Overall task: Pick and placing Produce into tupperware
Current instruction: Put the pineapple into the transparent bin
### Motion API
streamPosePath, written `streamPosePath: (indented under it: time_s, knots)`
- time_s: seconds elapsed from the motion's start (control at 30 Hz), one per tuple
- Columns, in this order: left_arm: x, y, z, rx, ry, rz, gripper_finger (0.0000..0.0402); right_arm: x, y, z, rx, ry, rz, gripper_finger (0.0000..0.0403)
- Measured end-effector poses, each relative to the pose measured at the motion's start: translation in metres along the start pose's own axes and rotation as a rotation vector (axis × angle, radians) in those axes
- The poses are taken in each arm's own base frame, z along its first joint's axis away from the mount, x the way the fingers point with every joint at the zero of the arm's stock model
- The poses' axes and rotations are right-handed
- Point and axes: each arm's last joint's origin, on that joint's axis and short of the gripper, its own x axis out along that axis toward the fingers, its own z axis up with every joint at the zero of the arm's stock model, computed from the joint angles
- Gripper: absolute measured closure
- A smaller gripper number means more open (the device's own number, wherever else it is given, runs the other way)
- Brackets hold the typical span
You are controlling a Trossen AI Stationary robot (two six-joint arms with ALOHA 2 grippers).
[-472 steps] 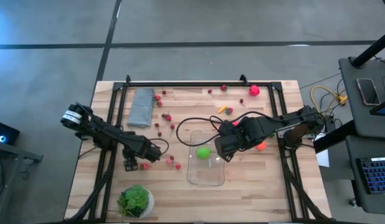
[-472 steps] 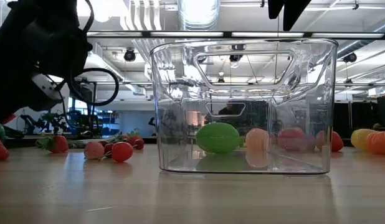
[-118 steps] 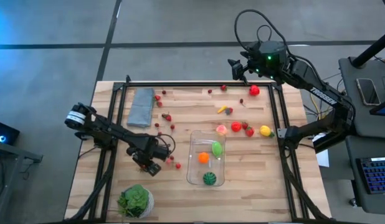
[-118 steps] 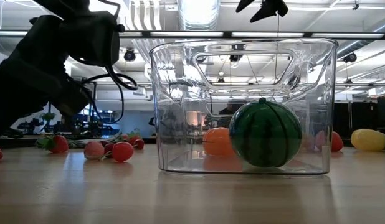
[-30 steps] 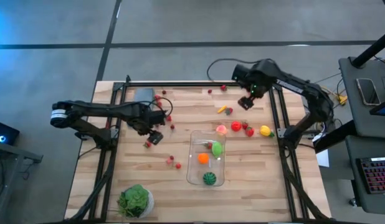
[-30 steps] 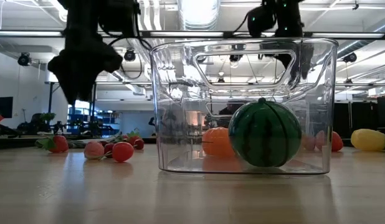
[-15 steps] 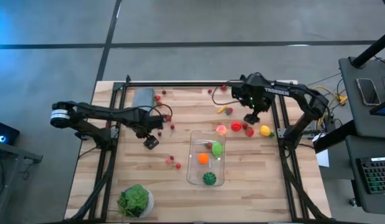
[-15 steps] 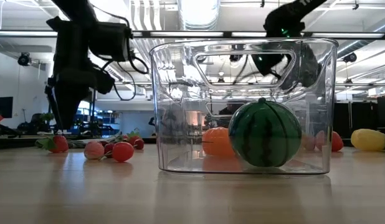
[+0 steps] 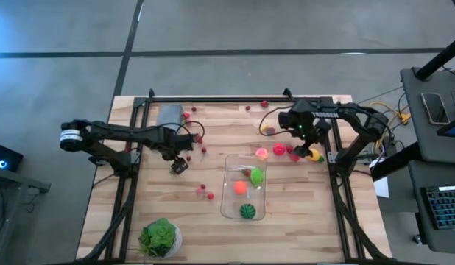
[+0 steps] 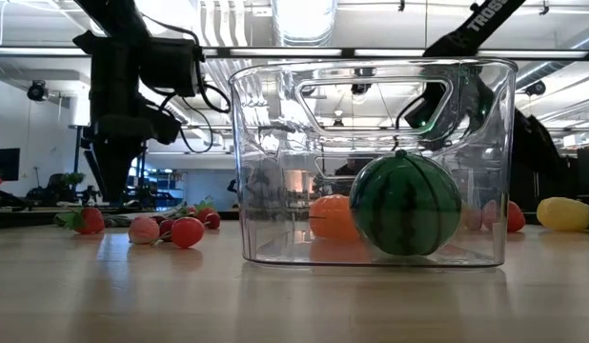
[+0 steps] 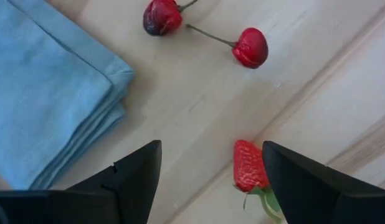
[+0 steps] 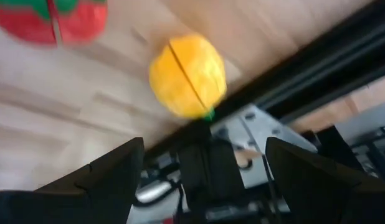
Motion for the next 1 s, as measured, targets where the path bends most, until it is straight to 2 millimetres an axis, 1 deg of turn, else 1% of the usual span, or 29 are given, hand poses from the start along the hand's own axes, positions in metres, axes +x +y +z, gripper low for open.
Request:
streamPosePath:
  time_s: [0.13, 0.27, 0.57, 0.7, 1.0]
  knots:
    - [0.0, 0.0, 0.0, -0.004, 0.0, 0.001, 0.014, 0.008, 0.002, 0.006, 0.029, -0.029, 0.008, 0.0074]
    - [0.0, 0.0, 0.0, -0.005, 0.001, 0.001, 0.014, 0.016, 0.002, 0.008, 0.03, -0.007, 0.002, 0.0074]
    - [0.0, 0.0, 0.0, -0.033, 0.005, 0.002, 0.0139, 0.039, 0.003, 0.013, 0.09, -0.054, 0.017, 0.0074]
    - [0.0, 0.0, 0.0, -0.033, 0.005, 0.001, 0.0139, 0.043, 0.003, 0.014, 0.089, -0.065, 0.02, 0.0075]
    - [0.0, 0.0, -0.001, -0.032, 0.005, -0.001, 0.0139, 0.043, 0.004, 0.016, 0.055, -0.092, 0.027, 0.0077]
